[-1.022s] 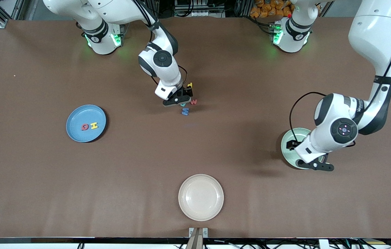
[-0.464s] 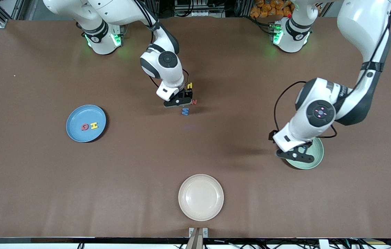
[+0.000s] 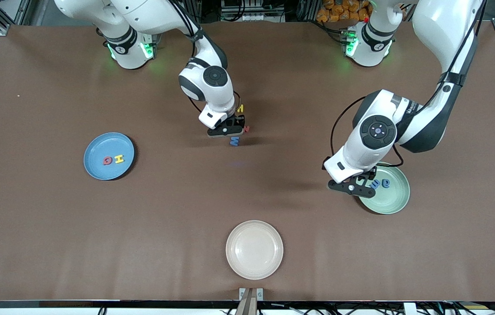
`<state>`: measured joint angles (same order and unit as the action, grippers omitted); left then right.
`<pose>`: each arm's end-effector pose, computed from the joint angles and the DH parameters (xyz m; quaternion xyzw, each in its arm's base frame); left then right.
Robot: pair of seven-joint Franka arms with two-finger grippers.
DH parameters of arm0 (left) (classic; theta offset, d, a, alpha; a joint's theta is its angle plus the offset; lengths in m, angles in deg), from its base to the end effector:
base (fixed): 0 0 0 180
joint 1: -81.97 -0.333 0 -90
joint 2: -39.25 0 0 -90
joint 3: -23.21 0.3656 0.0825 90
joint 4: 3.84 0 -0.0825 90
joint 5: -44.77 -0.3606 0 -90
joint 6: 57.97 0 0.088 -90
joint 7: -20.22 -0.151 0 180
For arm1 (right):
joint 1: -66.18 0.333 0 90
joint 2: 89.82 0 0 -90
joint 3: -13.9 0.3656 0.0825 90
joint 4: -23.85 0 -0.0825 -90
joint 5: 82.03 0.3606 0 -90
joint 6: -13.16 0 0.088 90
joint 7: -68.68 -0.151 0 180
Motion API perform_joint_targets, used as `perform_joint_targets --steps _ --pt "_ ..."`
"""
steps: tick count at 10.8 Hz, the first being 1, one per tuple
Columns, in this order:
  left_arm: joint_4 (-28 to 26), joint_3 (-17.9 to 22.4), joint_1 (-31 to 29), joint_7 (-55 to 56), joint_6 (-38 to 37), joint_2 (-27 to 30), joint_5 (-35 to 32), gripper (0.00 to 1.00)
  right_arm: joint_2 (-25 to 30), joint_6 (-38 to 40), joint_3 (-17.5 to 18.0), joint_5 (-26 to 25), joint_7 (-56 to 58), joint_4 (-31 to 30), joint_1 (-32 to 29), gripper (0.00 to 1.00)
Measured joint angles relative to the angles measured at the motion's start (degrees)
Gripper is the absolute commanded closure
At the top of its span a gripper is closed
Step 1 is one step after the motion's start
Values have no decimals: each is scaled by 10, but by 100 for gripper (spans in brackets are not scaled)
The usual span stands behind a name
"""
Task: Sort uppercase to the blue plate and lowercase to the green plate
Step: 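Release the E on the green plate while the right gripper grasps the teal R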
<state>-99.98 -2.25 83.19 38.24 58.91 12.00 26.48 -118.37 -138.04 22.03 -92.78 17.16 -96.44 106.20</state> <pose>0.6160 -0.2383 0.3549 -0.9898 0.1334 0.0118 0.0483 0.4002 0.4458 0.2044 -0.9987 -0.0424 -0.0266 0.0106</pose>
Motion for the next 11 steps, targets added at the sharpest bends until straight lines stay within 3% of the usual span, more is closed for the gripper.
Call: perform_joint_targets --steps 5,11 --pt "-8 1 -2 0 -9 -1 0 0 -4 0 0 0 -8 0 0 32" --pt "-13 0 0 -1 -57 -2 0 0 -5 1 4 0 -10 -3 0 43"
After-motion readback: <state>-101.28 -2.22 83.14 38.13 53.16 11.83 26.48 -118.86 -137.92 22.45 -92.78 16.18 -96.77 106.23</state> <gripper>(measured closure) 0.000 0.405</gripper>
